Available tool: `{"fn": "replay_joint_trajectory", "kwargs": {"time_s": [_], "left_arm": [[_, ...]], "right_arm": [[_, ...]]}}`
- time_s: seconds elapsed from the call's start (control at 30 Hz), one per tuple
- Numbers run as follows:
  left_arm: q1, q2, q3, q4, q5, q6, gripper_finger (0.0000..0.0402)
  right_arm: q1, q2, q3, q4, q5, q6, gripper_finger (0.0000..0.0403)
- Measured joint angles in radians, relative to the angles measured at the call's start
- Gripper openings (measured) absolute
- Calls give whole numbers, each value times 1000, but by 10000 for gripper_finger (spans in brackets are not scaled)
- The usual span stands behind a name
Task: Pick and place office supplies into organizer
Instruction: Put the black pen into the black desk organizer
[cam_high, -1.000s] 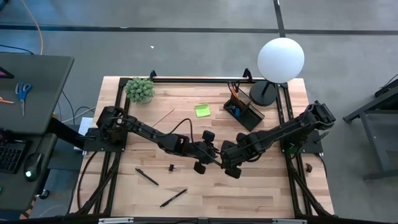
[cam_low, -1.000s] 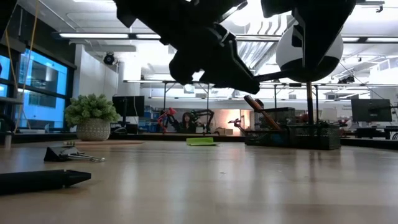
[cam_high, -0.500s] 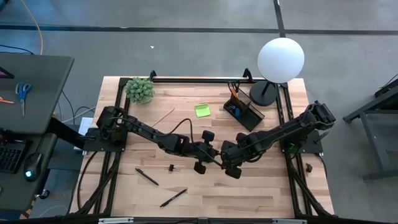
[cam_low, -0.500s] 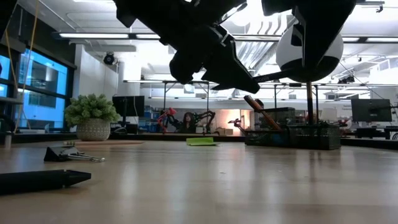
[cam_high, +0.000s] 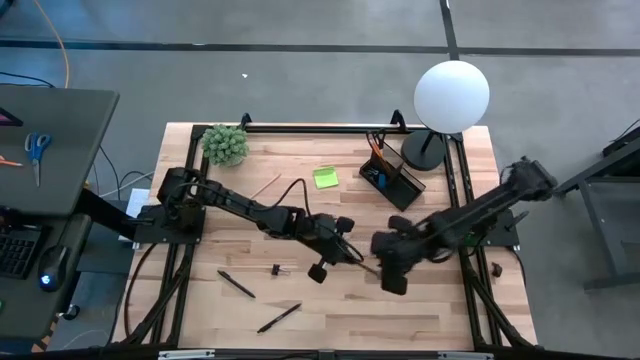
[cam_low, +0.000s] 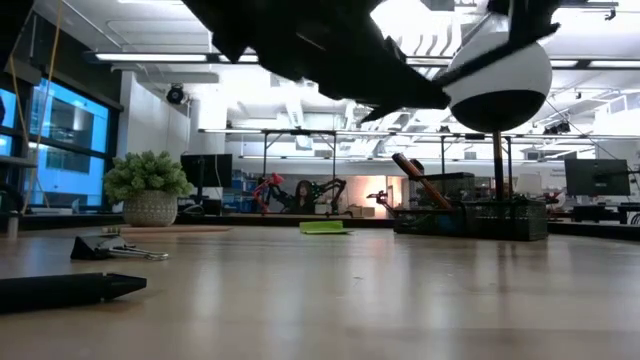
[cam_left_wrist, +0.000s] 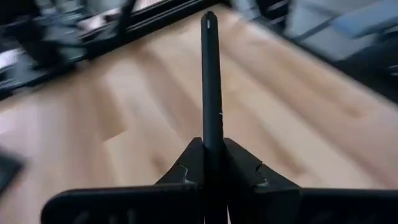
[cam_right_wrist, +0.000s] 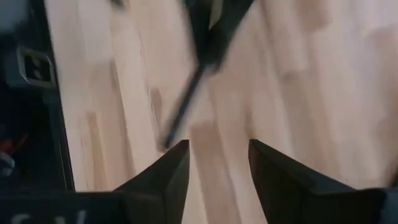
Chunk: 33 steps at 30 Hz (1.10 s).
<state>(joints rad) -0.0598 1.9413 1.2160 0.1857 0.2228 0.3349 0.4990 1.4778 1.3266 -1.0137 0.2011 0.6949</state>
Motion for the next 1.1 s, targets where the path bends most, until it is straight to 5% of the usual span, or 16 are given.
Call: {"fn": "replay_joint_trajectory", "kwargs": {"time_s": [0.1,0.27,0.6,0.7,0.9,1.1], "left_arm": [[30,0,-4,29,145,-15,9],[83,0,-112,324,273,-108,9],[173,0,-340,1132,445,-486,9],[161,0,-364,1185,447,-505,9],[140,0,-365,1230,430,-502,9],[113,0,-365,1278,402,-500,9]], "right_arm": [[71,-91,0,6,175,-2,159],[214,-149,0,17,515,-4,160],[254,-31,0,140,829,-206,160],[217,-19,0,290,814,-355,160],[124,-18,0,583,568,-576,160],[63,-6,0,636,456,-646,160]]}}
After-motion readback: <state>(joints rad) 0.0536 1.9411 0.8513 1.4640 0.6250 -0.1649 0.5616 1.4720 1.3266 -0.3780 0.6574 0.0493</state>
